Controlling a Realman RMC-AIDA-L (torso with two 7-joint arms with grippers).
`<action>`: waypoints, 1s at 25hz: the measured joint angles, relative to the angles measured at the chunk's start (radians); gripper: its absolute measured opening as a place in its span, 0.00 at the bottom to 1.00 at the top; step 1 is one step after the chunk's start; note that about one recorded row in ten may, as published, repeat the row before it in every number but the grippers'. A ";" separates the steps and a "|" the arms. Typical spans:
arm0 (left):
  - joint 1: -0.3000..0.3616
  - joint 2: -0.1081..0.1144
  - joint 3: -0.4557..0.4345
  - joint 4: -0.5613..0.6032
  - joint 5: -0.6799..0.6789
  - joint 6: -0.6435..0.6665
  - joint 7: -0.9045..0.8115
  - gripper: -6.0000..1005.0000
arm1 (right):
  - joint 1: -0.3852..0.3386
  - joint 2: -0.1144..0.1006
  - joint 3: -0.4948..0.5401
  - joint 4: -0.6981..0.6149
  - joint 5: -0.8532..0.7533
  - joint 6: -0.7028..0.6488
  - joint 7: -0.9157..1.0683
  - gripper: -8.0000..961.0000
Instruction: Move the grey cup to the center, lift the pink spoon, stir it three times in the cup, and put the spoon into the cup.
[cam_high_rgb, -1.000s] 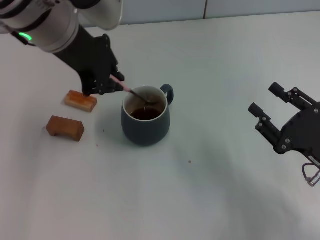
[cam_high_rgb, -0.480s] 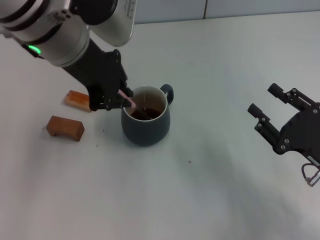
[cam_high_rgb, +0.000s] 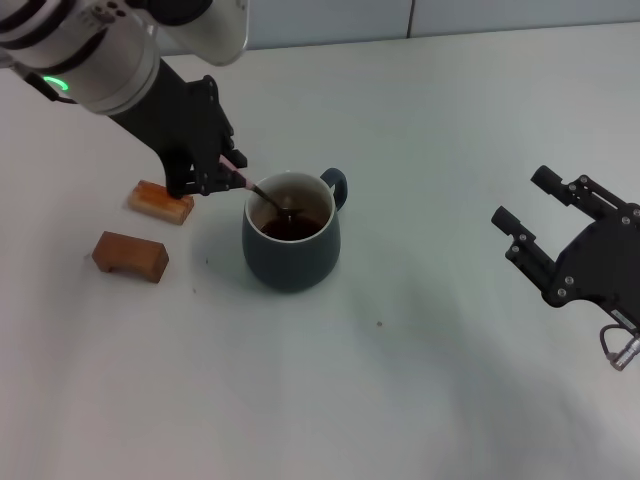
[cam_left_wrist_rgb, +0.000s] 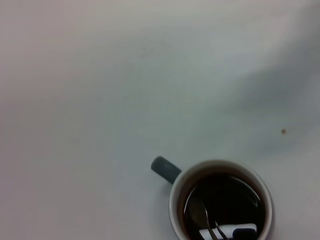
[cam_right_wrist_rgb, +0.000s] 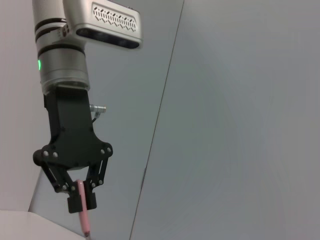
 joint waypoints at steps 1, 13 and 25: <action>-0.003 -0.002 0.003 0.002 -0.002 -0.001 -0.005 0.31 | 0.000 0.000 0.000 0.000 0.000 0.000 0.000 0.56; 0.029 0.003 -0.141 0.023 -0.227 -0.138 -0.001 0.32 | -0.005 -0.001 0.003 -0.002 0.000 -0.003 0.000 0.56; 0.210 0.039 -0.537 -0.323 -0.898 -0.197 0.346 0.78 | -0.008 0.000 0.008 -0.003 0.007 -0.007 0.002 0.56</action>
